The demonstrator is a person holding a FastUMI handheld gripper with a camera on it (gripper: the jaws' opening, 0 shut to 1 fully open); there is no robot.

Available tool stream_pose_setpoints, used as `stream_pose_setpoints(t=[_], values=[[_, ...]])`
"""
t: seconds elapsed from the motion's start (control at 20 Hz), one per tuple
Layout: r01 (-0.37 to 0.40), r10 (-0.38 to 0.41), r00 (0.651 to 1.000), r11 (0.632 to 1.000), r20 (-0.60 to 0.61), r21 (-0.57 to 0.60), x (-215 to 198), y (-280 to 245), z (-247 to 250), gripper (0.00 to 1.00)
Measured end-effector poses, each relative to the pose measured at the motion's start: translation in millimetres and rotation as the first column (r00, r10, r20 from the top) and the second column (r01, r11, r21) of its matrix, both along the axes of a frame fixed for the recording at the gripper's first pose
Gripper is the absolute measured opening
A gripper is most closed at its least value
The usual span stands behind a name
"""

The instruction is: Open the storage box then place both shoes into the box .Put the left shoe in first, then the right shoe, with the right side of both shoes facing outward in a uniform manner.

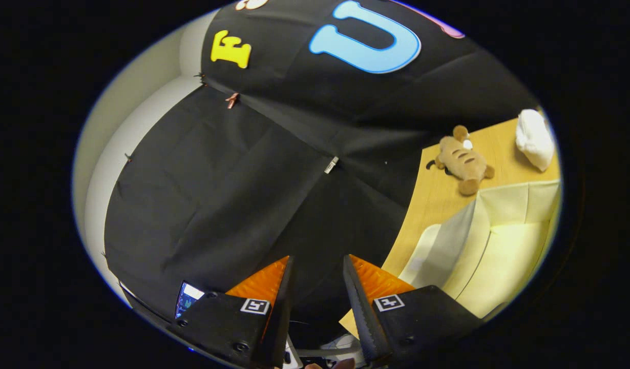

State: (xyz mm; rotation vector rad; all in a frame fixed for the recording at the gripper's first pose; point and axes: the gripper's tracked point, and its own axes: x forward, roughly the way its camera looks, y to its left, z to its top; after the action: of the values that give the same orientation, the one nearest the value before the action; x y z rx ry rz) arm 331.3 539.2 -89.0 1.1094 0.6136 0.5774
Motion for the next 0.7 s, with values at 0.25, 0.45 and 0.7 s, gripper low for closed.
stream_pose_setpoints(t=[0.25,0.45,0.7], values=[[0.085,-0.035,0.971,0.975,0.236,-0.205,-21,-62,34,0.59],[0.236,-0.065,0.922,0.876,0.382,-0.421,-45,-143,47,0.69],[0.332,-0.088,0.905,0.756,0.416,-0.564,-87,-227,48,0.91]])
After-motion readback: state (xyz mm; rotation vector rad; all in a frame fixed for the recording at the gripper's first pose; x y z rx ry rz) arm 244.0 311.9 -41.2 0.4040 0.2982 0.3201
